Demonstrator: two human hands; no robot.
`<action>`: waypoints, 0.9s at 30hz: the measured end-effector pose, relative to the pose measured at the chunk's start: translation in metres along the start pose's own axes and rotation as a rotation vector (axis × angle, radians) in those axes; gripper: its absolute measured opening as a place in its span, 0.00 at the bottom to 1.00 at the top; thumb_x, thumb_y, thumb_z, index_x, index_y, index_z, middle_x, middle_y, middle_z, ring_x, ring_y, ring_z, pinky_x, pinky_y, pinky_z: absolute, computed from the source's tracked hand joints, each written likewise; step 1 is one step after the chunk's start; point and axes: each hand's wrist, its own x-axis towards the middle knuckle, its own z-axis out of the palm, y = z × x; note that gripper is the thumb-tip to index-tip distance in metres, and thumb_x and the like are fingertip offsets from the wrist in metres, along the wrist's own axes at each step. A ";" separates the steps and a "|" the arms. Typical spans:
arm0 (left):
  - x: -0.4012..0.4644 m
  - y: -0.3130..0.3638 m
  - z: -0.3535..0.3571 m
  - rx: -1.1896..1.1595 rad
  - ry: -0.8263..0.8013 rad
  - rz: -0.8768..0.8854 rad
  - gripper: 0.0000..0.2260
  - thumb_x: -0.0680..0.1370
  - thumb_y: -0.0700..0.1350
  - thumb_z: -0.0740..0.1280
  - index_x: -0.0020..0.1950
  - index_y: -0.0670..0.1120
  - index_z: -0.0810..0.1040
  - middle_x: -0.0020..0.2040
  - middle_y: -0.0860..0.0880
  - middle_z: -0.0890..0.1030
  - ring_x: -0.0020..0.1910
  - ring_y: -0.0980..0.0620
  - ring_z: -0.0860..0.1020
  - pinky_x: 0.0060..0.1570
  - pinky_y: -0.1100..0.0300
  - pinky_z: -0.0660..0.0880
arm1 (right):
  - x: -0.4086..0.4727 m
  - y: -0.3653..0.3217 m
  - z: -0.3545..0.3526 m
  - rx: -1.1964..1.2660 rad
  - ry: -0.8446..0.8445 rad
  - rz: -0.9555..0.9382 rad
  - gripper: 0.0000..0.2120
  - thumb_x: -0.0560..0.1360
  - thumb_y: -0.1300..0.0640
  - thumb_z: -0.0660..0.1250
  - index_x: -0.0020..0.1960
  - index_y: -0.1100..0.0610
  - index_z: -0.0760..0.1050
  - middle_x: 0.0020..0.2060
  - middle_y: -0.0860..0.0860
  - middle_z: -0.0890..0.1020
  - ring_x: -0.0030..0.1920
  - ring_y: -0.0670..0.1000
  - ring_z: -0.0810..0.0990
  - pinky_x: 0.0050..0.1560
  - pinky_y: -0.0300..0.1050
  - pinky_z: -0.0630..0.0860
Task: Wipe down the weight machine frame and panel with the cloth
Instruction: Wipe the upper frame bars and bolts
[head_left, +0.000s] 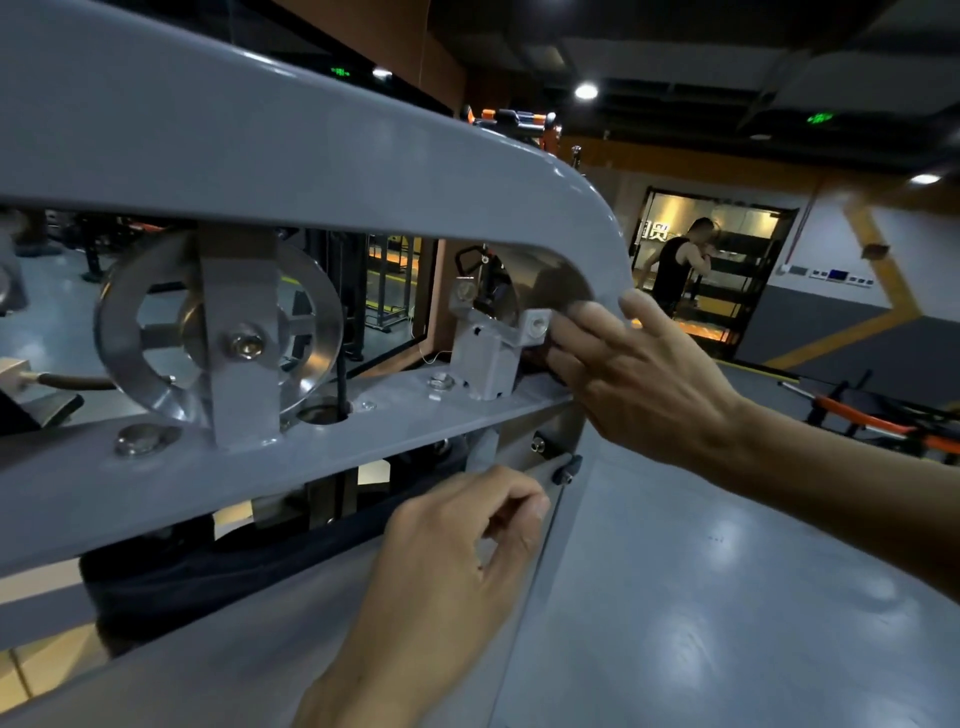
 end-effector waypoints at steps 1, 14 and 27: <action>0.000 0.000 -0.001 0.000 -0.008 0.002 0.05 0.81 0.53 0.67 0.46 0.57 0.79 0.43 0.63 0.79 0.45 0.62 0.79 0.42 0.75 0.69 | 0.003 0.002 -0.005 -0.030 0.023 0.016 0.18 0.77 0.51 0.64 0.65 0.56 0.77 0.70 0.56 0.72 0.63 0.56 0.64 0.59 0.54 0.62; -0.001 -0.003 -0.002 -0.003 -0.028 0.058 0.06 0.82 0.55 0.65 0.45 0.59 0.77 0.37 0.68 0.75 0.43 0.65 0.78 0.40 0.76 0.67 | 0.007 -0.002 -0.031 0.004 -0.030 0.223 0.19 0.81 0.52 0.62 0.68 0.62 0.72 0.53 0.57 0.71 0.48 0.57 0.66 0.46 0.52 0.64; -0.003 -0.003 -0.003 0.011 -0.060 0.057 0.05 0.81 0.55 0.64 0.46 0.61 0.75 0.39 0.64 0.77 0.43 0.61 0.79 0.39 0.71 0.71 | 0.007 -0.006 -0.029 0.036 -0.095 0.200 0.25 0.79 0.53 0.63 0.72 0.65 0.67 0.53 0.58 0.74 0.45 0.56 0.69 0.42 0.51 0.66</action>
